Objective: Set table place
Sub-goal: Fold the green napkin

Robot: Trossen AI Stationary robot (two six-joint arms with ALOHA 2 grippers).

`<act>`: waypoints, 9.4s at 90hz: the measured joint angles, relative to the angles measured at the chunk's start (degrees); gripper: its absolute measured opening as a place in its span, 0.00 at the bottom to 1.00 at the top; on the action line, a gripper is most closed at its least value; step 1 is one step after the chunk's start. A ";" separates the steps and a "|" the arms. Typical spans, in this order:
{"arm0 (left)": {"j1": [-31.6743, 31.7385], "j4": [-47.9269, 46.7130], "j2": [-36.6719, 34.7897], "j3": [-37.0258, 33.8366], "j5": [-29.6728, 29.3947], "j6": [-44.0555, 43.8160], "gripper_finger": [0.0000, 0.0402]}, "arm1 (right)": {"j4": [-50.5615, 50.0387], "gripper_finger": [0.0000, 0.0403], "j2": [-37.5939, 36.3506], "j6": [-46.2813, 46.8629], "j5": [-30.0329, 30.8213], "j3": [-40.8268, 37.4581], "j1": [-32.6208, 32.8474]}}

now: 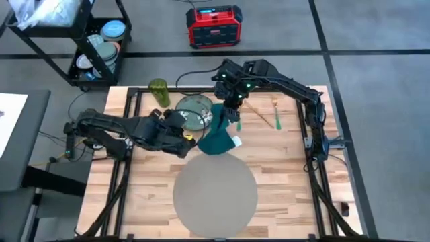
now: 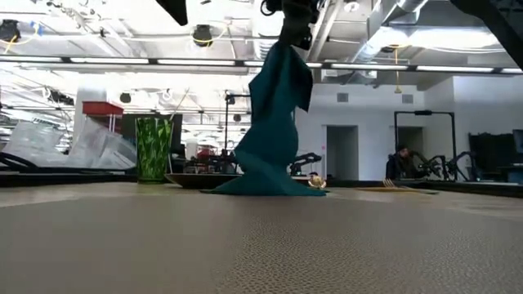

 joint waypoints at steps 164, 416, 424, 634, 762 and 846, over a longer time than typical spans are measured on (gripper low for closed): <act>12.90 30.60 7.73 -1.47 11.74 -2.91 0.42 | 14.13 0.00 0.02 -4.62 -0.04 0.00 -1.02; 4.45 18.19 7.62 -1.45 6.75 -18.65 0.36 | 6.82 0.00 0.04 -1.91 0.20 0.00 3.55; 5.12 22.80 7.61 -1.45 7.32 -17.89 0.38 | 6.83 0.00 0.04 -2.07 0.20 0.00 3.55; 0.28 -3.66 7.35 9.55 4.39 -11.35 0.00 | 2.99 0.00 -1.40 4.36 0.11 1.27 15.08; -13.22 -1.29 5.51 28.96 11.90 -9.94 0.00 | 1.87 0.00 -9.05 29.52 9.40 1.29 30.65; -5.31 -5.78 5.64 14.23 13.86 -5.54 0.00 | -0.43 0.00 -8.50 21.03 8.85 -0.13 21.06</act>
